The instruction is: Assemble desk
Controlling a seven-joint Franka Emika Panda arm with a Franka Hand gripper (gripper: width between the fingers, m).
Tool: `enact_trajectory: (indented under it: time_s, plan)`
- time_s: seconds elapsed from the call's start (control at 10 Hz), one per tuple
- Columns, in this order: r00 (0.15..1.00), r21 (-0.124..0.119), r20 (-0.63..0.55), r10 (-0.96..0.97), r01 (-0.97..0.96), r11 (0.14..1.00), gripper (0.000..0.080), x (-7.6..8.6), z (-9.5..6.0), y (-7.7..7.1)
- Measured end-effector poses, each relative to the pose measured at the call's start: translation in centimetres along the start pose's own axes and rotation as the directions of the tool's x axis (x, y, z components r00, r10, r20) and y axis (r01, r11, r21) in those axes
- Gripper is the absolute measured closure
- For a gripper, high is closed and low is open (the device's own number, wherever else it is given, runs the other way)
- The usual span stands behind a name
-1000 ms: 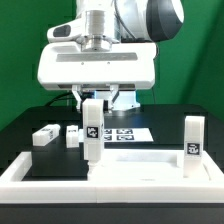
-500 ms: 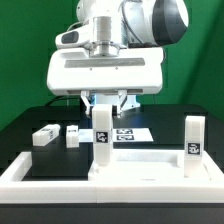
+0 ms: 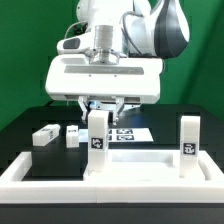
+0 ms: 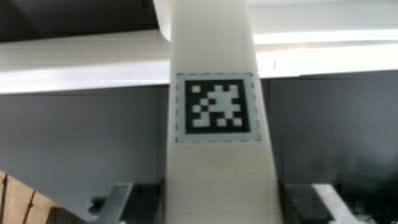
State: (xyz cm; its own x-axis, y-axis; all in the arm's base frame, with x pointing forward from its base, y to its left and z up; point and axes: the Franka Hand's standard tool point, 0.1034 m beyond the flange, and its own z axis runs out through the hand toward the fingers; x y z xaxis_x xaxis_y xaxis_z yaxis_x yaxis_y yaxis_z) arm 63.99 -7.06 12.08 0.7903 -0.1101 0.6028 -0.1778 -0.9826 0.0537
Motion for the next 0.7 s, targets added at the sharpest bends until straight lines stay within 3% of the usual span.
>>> enact_trajectory:
  time_s: [0.3, 0.4, 0.5, 0.6, 0.7]
  plan:
    - [1.000, 0.000, 0.002, 0.000, 0.000, 1.000, 0.0490, -0.02, 0.02, 0.03]
    - [1.000, 0.000, 0.002, 0.000, 0.000, 1.000, 0.0303, -0.02, 0.02, 0.04]
    - [1.000, 0.000, 0.002, 0.000, 0.000, 1.000, 0.0303, -0.03, 0.02, 0.04]
    - [1.000, 0.000, 0.002, 0.000, 0.000, 1.000, 0.0183, -0.03, 0.02, 0.04]
    - [1.000, 0.000, 0.002, 0.000, 0.000, 1.000, 0.0159, -0.03, 0.02, 0.04]
